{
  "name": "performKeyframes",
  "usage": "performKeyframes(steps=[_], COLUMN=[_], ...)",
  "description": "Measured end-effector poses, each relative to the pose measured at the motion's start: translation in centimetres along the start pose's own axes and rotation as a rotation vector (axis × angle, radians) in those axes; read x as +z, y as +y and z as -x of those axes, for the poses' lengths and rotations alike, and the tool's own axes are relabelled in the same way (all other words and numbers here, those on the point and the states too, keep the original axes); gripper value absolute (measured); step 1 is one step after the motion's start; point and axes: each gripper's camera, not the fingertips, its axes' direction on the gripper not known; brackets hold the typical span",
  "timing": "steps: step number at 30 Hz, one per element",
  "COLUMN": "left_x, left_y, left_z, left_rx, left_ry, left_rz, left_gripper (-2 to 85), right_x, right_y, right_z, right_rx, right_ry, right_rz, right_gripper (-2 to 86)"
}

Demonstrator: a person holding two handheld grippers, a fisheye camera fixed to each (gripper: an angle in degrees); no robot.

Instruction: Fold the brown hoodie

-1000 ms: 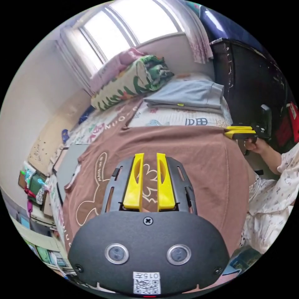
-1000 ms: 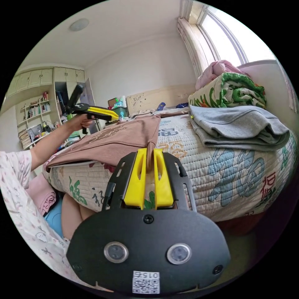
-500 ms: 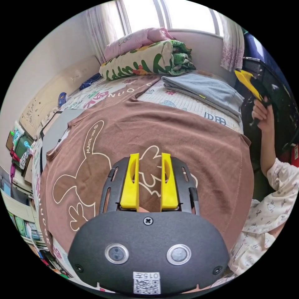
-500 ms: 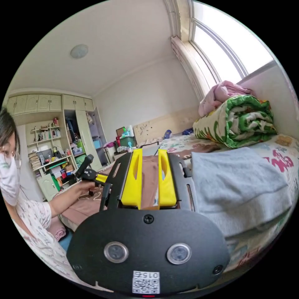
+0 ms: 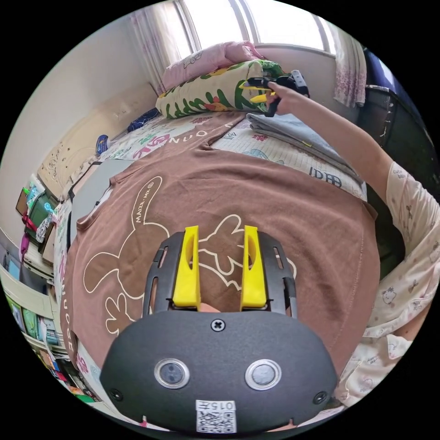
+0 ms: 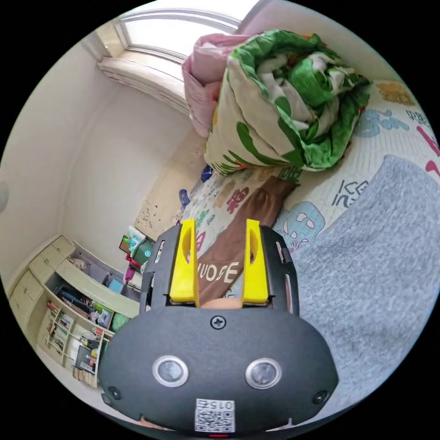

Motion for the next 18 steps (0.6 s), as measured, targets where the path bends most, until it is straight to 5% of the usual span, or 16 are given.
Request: performKeyframes(steps=[9, 18], left_x=[-2.0, -5.5], left_y=[-1.2, -3.8], left_z=[2.6, 7.8], left_rx=[0.008, -0.011], left_ry=[0.002, 0.061], left_rz=[-0.001, 0.008], left_gripper=[13.7, 13.5], right_x=[12.4, 16.9], right_y=[-7.6, -4.3], right_z=[-6.1, -5.7], right_rx=[0.334, 0.086], right_ry=[0.062, 0.034], right_rz=[0.034, -0.041], right_gripper=[11.7, 1.2])
